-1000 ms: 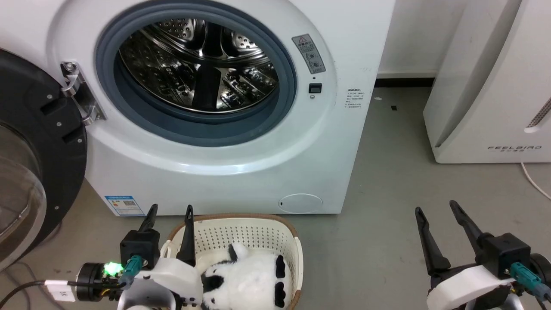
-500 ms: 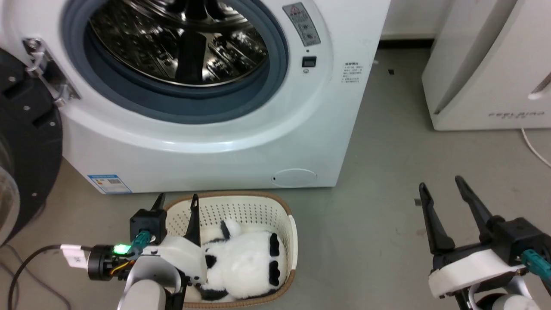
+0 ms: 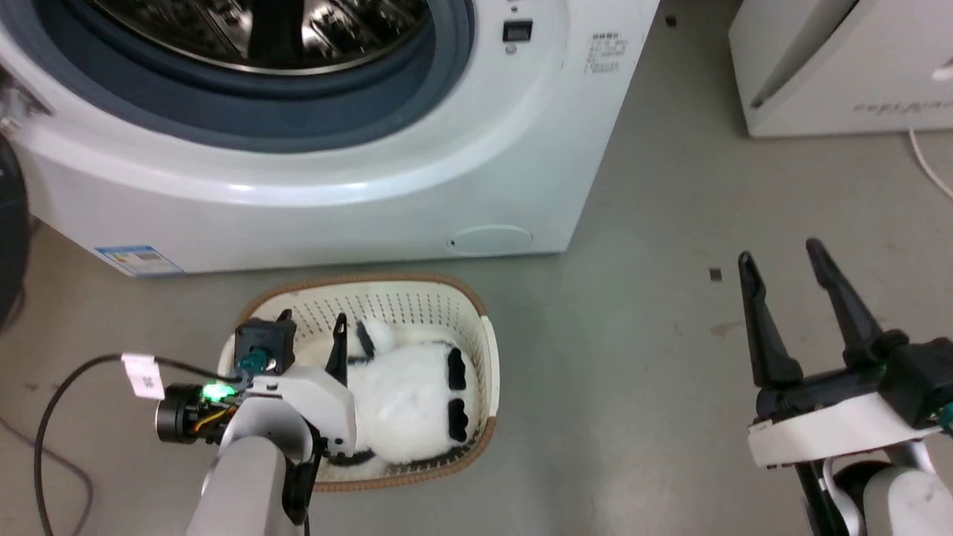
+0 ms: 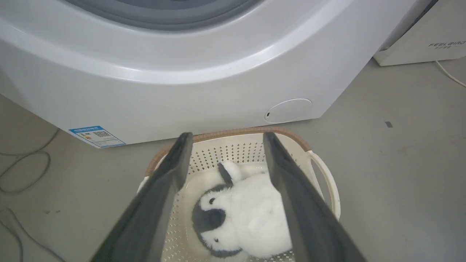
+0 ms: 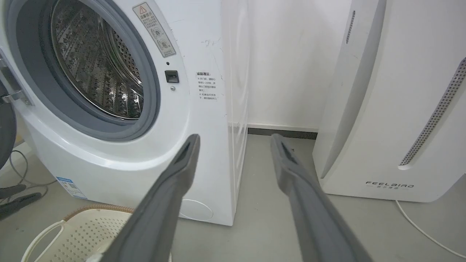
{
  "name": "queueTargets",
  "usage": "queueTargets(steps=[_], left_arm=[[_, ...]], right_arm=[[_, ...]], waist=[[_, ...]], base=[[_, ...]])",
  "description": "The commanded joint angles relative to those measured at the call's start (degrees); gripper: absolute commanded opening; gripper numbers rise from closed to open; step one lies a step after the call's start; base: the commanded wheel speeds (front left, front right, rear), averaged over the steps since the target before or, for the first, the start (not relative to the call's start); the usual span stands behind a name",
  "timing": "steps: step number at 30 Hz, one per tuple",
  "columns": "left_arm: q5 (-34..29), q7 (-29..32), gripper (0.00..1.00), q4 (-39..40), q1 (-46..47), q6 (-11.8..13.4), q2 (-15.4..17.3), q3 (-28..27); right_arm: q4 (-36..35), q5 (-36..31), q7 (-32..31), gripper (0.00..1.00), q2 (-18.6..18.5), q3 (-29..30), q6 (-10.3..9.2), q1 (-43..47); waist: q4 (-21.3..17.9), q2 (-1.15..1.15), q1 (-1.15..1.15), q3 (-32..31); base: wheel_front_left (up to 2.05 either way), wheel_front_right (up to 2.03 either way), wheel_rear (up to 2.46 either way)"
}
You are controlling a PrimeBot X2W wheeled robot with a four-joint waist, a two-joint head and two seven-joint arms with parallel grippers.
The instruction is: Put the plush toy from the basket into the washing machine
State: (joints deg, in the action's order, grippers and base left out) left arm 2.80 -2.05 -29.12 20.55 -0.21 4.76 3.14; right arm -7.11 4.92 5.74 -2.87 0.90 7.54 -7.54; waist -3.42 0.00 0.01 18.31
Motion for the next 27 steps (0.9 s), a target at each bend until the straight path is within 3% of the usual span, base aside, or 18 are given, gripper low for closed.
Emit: queueTargets(steps=[1,27], left_arm=[[0.28,0.08,1.00,-1.36,1.93,-0.36,0.53,0.27],[1.95,9.86,1.00,-16.85,17.02,-4.11,3.79,5.45]], right_arm=[[-0.81,0.49,0.50,1.00,0.00,-0.04,-0.02,-1.35],[-9.24,3.48,3.60,1.00,0.00,-0.12,-0.03,-8.37]], waist=[[-0.67,0.00,-0.01,2.26],[-3.22,0.00,-0.01,21.25]], base=[[0.00,0.00,0.00],[0.00,0.00,0.00]])
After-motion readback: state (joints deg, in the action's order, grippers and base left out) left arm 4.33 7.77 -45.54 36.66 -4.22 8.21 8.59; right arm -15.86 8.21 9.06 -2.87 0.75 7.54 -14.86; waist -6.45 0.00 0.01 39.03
